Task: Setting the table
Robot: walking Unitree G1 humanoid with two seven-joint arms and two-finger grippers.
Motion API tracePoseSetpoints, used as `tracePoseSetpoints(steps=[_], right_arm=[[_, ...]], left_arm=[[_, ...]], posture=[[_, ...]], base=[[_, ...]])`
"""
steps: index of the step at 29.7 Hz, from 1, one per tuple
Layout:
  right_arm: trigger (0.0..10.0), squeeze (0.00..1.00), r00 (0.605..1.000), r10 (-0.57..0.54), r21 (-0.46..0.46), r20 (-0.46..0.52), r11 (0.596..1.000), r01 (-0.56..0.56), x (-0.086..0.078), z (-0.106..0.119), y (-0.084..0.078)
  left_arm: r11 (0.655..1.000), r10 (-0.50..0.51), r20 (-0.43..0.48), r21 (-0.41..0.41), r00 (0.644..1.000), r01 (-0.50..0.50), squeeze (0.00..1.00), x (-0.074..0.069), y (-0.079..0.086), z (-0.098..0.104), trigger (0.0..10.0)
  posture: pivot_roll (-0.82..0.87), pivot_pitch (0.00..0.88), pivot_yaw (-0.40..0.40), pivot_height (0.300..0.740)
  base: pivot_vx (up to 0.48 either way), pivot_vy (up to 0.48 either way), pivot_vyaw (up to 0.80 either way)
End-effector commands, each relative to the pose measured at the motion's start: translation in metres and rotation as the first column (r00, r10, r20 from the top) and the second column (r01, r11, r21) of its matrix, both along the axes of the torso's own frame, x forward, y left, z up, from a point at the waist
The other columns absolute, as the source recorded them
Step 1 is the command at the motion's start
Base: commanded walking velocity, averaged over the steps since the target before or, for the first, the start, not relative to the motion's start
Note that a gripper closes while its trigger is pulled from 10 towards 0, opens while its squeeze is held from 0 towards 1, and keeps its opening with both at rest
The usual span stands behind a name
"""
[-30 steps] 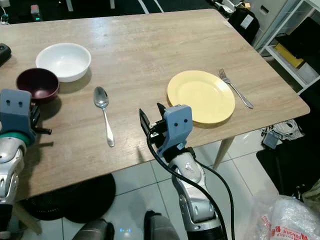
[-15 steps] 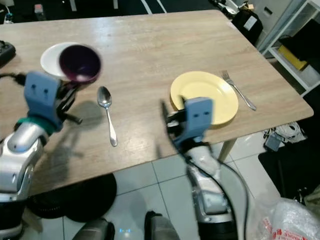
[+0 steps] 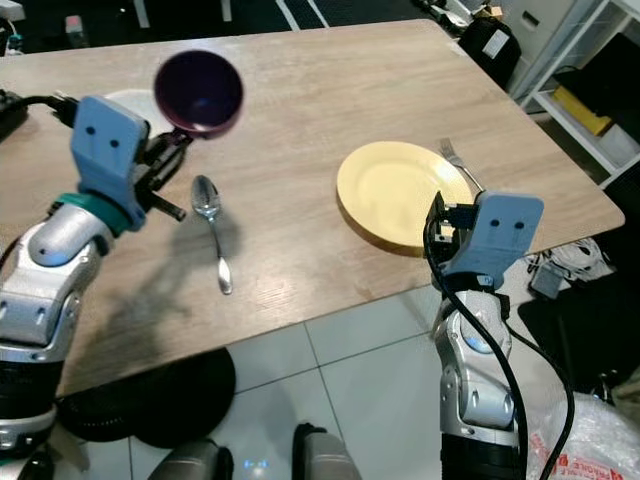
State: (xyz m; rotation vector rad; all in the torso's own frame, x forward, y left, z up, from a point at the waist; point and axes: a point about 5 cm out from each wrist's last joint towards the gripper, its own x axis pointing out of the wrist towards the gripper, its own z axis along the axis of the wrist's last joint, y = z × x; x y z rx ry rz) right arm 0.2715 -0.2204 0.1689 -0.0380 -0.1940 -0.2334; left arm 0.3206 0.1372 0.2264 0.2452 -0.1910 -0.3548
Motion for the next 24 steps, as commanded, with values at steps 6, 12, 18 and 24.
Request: tracePoseSetpoints(steps=[6,12,18,24], right_arm=[[10.0,0.0,1.0,-0.024,0.059,-0.002,0.998,0.024,-0.005,-0.004,-0.001],[10.0,0.0,0.999,-0.009,0.121,0.031,0.993,0.005,-0.007,-0.001,0.0],[10.0,0.0,0.999,-0.032,0.147,0.036,0.989,0.027,-0.007,-0.001,-0.003],[10.0,0.0,0.999,-0.03,0.124,0.03,0.992,0.026,-0.008,-0.002,-0.001]], left_arm=[[0.999,-0.051,-0.029,-0.021,0.998,0.05,0.0,0.005,-0.01,-0.001,10.0],[0.999,-0.053,-0.016,-0.011,0.998,0.053,0.0,0.007,-0.012,0.0,10.0],[0.999,-0.047,-0.02,-0.024,0.999,0.046,0.0,0.01,-0.016,-0.002,10.0],[0.999,-0.022,-0.043,-0.049,0.999,0.02,0.0,0.013,-0.017,-0.006,10.0]], posture=[[0.07,0.02,0.037,0.74],[0.06,0.016,0.044,0.74],[0.05,0.019,0.047,0.74],[0.05,0.023,0.045,0.74]], base=[[0.0,0.0,0.0],[0.0,0.0,0.0],[0.0,0.0,0.0],[0.0,0.0,0.0]])
